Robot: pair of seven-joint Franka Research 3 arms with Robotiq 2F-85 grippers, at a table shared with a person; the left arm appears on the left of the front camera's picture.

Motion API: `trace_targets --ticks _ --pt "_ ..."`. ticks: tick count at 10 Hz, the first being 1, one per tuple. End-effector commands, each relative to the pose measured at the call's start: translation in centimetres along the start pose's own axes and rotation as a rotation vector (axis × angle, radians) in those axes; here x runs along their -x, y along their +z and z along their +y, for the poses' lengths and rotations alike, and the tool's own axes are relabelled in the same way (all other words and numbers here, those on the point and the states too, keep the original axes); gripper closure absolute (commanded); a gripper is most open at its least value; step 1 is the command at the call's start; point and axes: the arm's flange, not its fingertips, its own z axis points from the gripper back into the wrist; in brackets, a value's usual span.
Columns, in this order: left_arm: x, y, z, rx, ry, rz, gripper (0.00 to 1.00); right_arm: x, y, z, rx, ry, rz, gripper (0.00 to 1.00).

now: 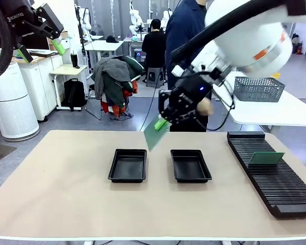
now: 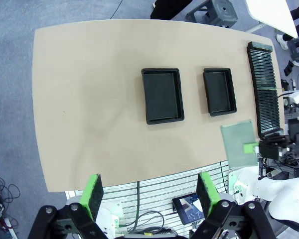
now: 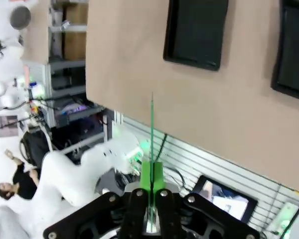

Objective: Inspect and transfer BCBs to ESD trays.
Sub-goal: Pick up the Blank PCB from the PCB Rack and place it in the left ESD tray.

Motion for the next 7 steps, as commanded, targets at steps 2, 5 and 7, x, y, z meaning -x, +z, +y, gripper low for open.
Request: trace_targets --ticks 2,5,7 --pt "0.0 -0.1 0.1 0.0 0.002 0.001 0.0 -1.9 -6.1 -0.6 -0.085 -0.072 -0.086 0.98" --pt "0.0 -0.1 0.1 0.0 0.002 0.001 0.0 -5.0 -10.4 -2.0 -0.134 -0.08 -0.141 0.98" --pt "0.0 -0.1 0.1 0.0 0.002 0.001 0.0 -7.3 -12.4 -3.1 -0.151 -0.059 -0.166 0.98"
